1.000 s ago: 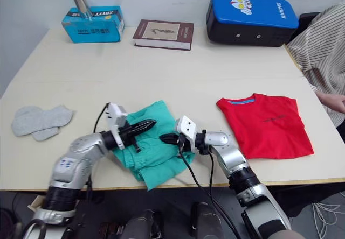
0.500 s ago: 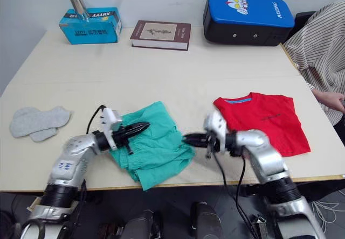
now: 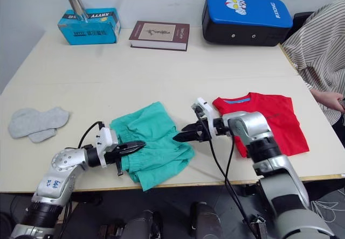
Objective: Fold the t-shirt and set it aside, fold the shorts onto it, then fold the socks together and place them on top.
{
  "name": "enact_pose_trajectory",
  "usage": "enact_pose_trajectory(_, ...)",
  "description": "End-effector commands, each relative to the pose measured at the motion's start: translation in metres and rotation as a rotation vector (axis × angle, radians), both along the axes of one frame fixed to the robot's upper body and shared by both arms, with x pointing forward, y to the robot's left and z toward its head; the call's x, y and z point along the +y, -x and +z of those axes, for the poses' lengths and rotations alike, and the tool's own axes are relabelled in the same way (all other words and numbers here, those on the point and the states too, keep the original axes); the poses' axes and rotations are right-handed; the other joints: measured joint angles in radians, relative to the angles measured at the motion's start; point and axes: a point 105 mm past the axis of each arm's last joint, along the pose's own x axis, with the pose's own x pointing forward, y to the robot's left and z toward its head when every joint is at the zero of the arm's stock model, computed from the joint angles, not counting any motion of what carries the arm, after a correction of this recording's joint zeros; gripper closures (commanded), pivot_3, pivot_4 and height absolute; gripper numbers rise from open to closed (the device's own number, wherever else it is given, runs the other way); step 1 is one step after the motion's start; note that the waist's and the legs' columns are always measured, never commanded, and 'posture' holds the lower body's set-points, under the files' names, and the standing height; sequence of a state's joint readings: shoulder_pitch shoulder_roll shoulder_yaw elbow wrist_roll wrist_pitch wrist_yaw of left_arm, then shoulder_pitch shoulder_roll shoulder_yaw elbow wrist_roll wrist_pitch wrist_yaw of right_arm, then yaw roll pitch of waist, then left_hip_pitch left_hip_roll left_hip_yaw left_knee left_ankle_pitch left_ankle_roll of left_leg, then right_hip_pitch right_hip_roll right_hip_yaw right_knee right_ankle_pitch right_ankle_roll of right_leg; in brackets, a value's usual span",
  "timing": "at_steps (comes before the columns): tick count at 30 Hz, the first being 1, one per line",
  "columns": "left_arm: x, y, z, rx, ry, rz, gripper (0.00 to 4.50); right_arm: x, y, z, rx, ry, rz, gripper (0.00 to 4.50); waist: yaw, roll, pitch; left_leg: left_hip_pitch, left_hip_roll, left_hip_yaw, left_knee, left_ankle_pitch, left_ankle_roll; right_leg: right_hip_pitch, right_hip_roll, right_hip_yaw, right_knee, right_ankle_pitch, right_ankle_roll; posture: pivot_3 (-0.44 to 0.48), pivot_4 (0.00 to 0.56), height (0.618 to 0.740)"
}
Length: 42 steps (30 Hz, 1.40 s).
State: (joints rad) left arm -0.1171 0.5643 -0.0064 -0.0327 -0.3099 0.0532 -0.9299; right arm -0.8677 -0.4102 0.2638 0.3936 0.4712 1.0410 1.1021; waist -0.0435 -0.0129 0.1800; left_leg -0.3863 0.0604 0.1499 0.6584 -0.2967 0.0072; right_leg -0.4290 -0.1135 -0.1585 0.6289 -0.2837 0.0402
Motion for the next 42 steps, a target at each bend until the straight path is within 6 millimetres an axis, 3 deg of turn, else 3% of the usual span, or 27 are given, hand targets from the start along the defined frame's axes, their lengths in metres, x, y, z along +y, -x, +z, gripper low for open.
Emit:
enact_pose_trajectory(1, 0.004, 0.004, 0.0, -0.035, -0.014, 0.01, 4.5, 0.024, 0.005, -0.005, 0.122, -0.018, 0.005, 1.04, -0.003, 0.0, 0.0, 0.0, 0.0, 0.0, 0.0, 0.0, 0.0, 0.0, 0.0, 0.0, 0.0, 0.0, 0.0, 0.0, 0.15, 0.74)
enact_pose_trajectory(6, 0.008, 0.003, 0.001, -0.052, 0.012, 0.044, 4.5, 0.036, 0.003, -0.008, 0.154, 0.003, -0.007, 2.8, -0.001, 0.0, 0.0, -0.001, 0.0, 0.0, 0.0, 0.0, 0.0, 0.0, 0.0, 0.0, 0.0, 0.0, 0.0, 0.0, 0.15, 0.74)
enact_pose_trajectory(11, 0.006, 0.005, 0.006, -0.09, 0.022, 0.008, 4.5, 0.029, 0.0, 0.002, 0.163, -0.024, -0.039, 4.44, 0.003, 0.0, 0.0, -0.001, 0.0, 0.0, 0.001, 0.0, 0.0, 0.0, -0.001, 0.0, 0.0, 0.0, 0.0, 0.0, 0.15, 0.74)
enact_pose_trajectory(14, 0.0, 0.007, 0.019, -0.112, 0.073, -0.026, 4.5, 0.014, 0.006, 0.025, 0.15, -0.089, -0.012, 4.48, 0.011, 0.001, 0.0, -0.001, -0.001, 0.0, 0.001, -0.001, 0.0, 0.0, -0.001, 0.0, 0.0, 0.0, 0.0, 0.0, 0.15, 0.74)
enact_pose_trajectory(18, -0.011, 0.008, 0.045, -0.064, 0.246, -0.046, 4.32, -0.016, 0.03, 0.078, 0.051, -0.249, 0.112, 4.49, 0.024, 0.002, 0.001, -0.006, -0.001, -0.001, 0.002, -0.002, 0.002, -0.002, -0.001, 0.0, 0.0, 0.0, 0.0, 0.0, 0.15, 0.74)
enact_pose_trajectory(23, -0.03, 0.015, 0.075, -0.083, 0.377, -0.095, 3.01, -0.083, 0.041, 0.117, -0.132, -0.139, 0.065, 4.5, 0.019, 0.002, 0.001, -0.006, -0.002, -0.001, 0.004, -0.006, 0.005, 0.001, -0.001, 0.0, -0.003, 0.002, 0.003, 0.0, 0.15, 0.74)
enact_pose_trajectory(28, -0.036, 0.019, 0.08, -0.067, 0.399, -0.12, 1.44, -0.154, 0.031, 0.143, -0.329, 0.084, -0.052, 4.5, 0.014, 0.002, 0.002, -0.004, -0.003, 0.001, 0.004, -0.006, 0.005, 0.001, -0.001, 0.001, -0.007, 0.002, 0.003, 0.0, 0.15, 0.74)
enact_pose_trajectory(31, -0.037, 0.02, 0.079, -0.061, 0.392, -0.131, 0.53, -0.184, 0.024, 0.146, -0.375, 0.189, -0.093, 4.5, 0.01, 0.003, 0.002, -0.002, -0.001, 0.003, 0.004, -0.006, 0.002, 0.001, 0.002, 0.002, -0.006, 0.002, 0.003, 0.0, 0.15, 0.74)
enact_pose_trajectory(33, -0.036, 0.016, 0.081, -0.078, 0.393, -0.121, 0.05, -0.209, 0.014, 0.137, -0.388, 0.289, -0.147, 4.5, 0.011, 0.003, 0.002, -0.001, 0.001, 0.004, 0.004, -0.006, 0.001, 0.0, 0.003, 0.003, -0.005, 0.002, 0.003, 0.0, 0.15, 0.74)
enact_pose_trajectory(35, -0.036, 0.014, 0.081, -0.097, 0.375, -0.117, 0.05, -0.227, 0.006, 0.121, -0.371, 0.373, -0.179, 4.5, 0.015, 0.003, 0.002, -0.001, 0.001, 0.004, 0.004, -0.005, 0.0, 0.0, 0.004, 0.003, -0.005, 0.002, 0.003, 0.0, 0.15, 0.74)
enact_pose_trajectory(36, -0.036, 0.015, 0.081, -0.102, 0.365, -0.118, 0.05, -0.245, 0.005, 0.102, -0.334, 0.468, -0.2, 4.5, 0.016, 0.003, 0.002, -0.001, 0.001, 0.005, 0.004, -0.005, -0.001, 0.0, 0.004, 0.003, -0.005, 0.002, 0.003, 0.0, 0.15, 0.74)
enact_pose_trajectory(39, -0.035, 0.016, 0.081, -0.107, 0.35, -0.117, 0.05, -0.275, 0.009, 0.069, -0.245, 0.62, -0.212, 4.5, 0.02, 0.003, 0.002, -0.002, 0.001, 0.006, 0.005, -0.005, 0.0, 0.0, 0.004, 0.003, -0.005, 0.002, 0.003, 0.0, 0.15, 0.74)
enact_pose_trajectory(42, -0.031, 0.02, 0.08, -0.107, 0.326, -0.104, 0.05, -0.287, 0.001, 0.061, -0.25, 0.639, -0.336, 4.5, 0.018, 0.006, 0.004, -0.002, 0.0, 0.01, 0.006, -0.005, 0.001, -0.002, 0.004, 0.003, -0.004, 0.002, 0.003, 0.0, 0.15, 0.74)
